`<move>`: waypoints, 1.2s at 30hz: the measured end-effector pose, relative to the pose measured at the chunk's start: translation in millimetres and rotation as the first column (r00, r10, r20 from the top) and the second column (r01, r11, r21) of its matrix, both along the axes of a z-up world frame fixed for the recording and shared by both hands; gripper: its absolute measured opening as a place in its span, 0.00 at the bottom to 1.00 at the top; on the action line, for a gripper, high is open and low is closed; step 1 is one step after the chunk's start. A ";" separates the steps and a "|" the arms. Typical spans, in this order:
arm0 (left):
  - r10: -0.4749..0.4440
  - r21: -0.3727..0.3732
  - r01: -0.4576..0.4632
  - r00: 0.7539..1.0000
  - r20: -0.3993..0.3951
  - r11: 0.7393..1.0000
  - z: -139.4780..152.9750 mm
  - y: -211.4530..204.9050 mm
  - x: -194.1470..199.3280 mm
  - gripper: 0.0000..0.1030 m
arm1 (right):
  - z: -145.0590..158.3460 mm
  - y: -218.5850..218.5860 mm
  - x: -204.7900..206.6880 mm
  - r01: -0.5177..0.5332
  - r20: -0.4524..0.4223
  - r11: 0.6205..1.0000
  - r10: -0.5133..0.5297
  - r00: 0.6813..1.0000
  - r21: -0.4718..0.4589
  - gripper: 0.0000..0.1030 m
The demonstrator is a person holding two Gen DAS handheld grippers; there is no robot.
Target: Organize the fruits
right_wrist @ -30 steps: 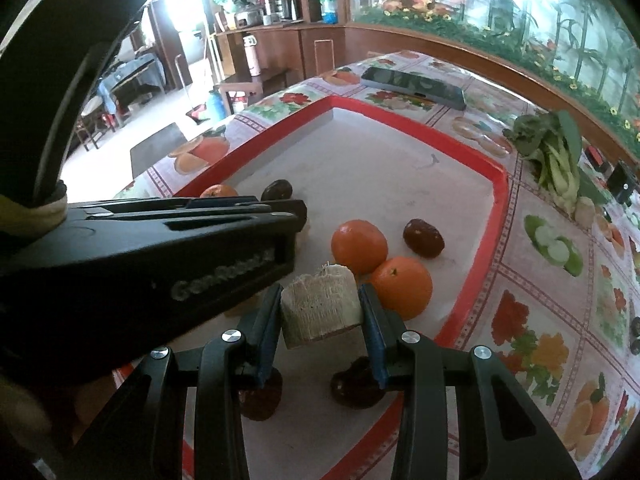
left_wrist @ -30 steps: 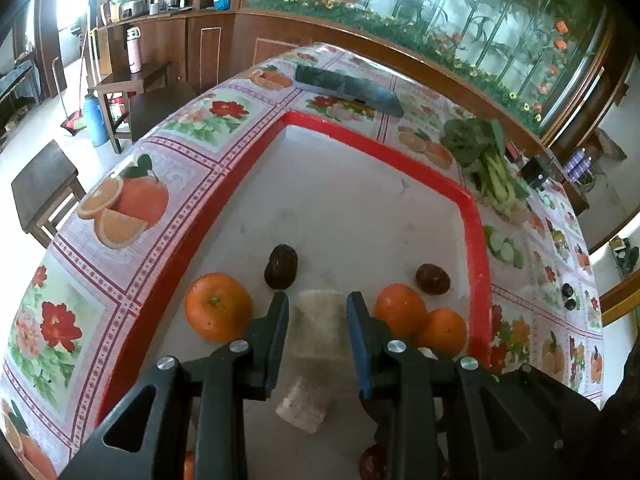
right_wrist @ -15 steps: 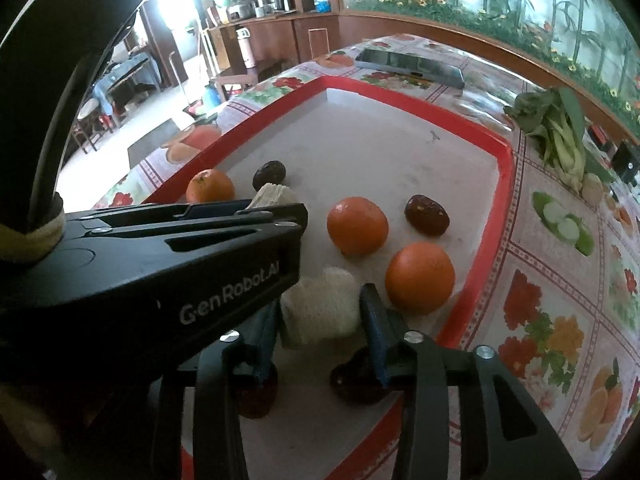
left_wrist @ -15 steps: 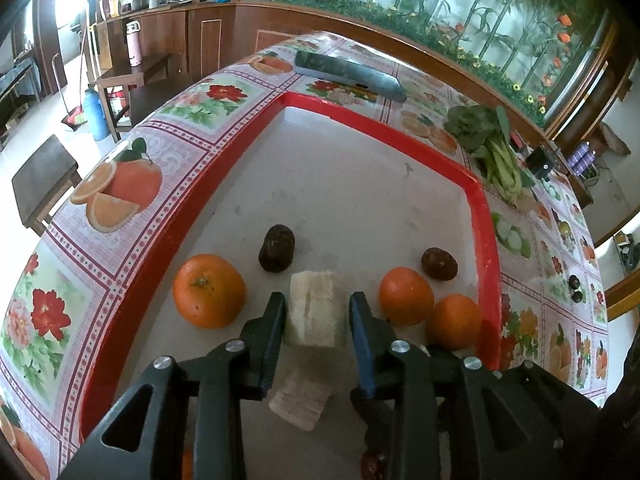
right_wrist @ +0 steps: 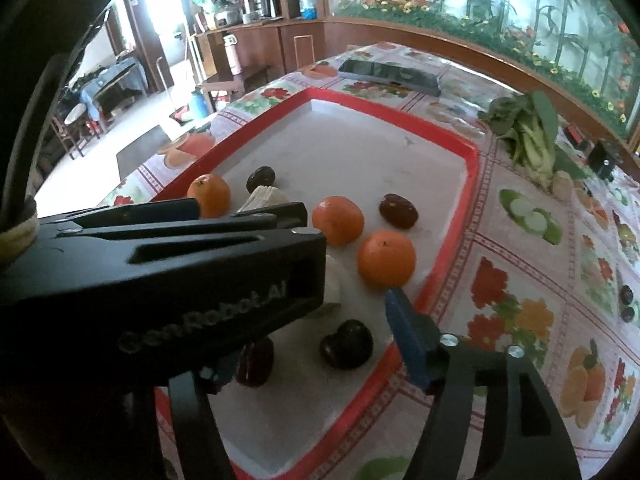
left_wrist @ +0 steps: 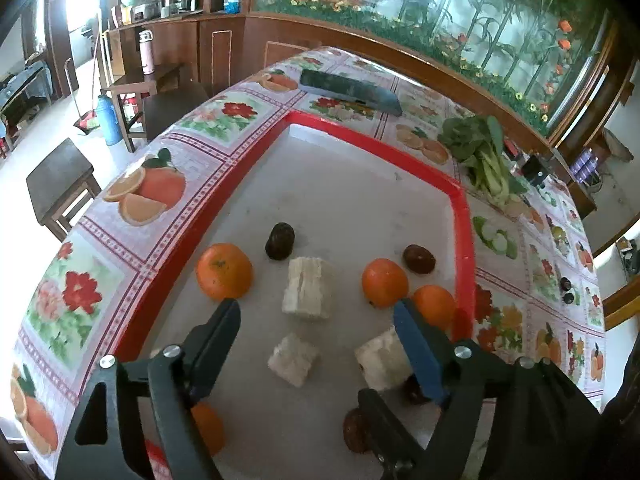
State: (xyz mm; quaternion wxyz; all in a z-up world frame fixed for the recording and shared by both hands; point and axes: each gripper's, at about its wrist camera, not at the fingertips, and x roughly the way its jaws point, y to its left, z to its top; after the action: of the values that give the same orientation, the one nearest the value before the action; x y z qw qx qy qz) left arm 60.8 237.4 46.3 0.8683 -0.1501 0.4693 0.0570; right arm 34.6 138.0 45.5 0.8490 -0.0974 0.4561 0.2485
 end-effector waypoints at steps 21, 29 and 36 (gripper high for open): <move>0.246 0.028 -0.247 0.969 0.038 0.969 31.9 -2.9 -124.8 0.94 | 27.2 -83.1 -73.2 0.089 0.007 0.996 -0.090 0.996 0.031 1.00; 0.266 0.081 -0.271 0.962 0.069 0.959 26.2 -28.1 -169.2 1.00 | 28.5 -106.7 -105.6 0.077 0.097 0.997 -0.075 0.992 -0.019 1.00; 0.273 0.128 -0.280 0.959 0.074 0.951 31.0 -50.7 -188.1 1.00 | 32.4 -117.4 -119.2 0.031 0.131 0.999 -0.026 0.991 -0.033 1.00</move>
State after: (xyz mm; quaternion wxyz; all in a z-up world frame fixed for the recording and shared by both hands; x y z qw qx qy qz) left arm -127.3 186.7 77.3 0.8727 -0.1557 0.4144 0.2061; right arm -84.6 20.5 77.8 0.8787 -0.1218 0.4051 0.2215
